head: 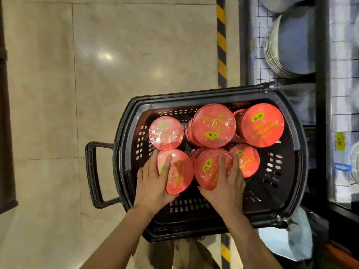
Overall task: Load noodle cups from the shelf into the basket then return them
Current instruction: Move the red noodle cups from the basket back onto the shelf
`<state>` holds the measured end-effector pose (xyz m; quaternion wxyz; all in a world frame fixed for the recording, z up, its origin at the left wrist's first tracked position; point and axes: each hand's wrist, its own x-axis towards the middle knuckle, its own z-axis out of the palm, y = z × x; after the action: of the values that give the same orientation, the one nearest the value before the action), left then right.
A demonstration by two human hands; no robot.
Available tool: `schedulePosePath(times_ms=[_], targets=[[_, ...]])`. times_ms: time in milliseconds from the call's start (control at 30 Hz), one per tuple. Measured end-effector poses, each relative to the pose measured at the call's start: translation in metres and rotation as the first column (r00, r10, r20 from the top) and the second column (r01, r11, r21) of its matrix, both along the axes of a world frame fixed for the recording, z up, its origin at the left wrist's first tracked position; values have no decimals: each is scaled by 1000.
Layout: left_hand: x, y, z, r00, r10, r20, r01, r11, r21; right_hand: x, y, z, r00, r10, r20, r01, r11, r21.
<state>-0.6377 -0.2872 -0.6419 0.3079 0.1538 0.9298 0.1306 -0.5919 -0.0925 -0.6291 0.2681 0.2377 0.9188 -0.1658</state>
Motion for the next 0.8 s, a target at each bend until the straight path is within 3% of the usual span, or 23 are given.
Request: schedulePosePath(times_ms=[133, 233, 333, 433, 533, 667, 800], targets=[[-6, 2, 5, 993, 88, -80, -86, 996, 24, 2, 8, 9, 999, -42, -9, 42, 999, -16], [-14, 4, 19, 981, 190, 43, -190, 982, -11, 2, 14, 24, 993, -88, 77, 91, 995, -35], [-21, 7, 26, 968, 177, 176, -161, 982, -103, 0, 22, 25, 979, -101, 179, 114, 991, -64], [-21, 12, 19, 915, 268, 300, -252, 963, -91, 0, 24, 16, 973, -212, 92, 225, 957, -182], [-14, 20, 9, 834, 474, 283, -507, 860, 53, 0, 24, 8, 901, -433, -19, 405, 857, -319], [-2, 27, -2, 758, 593, 272, -643, 750, 155, 6, 18, -6, 866, -494, 79, 486, 794, -364], [2, 27, -17, 630, 666, 399, -768, 612, 189, 4, 16, -16, 799, -582, 150, 594, 728, -343]])
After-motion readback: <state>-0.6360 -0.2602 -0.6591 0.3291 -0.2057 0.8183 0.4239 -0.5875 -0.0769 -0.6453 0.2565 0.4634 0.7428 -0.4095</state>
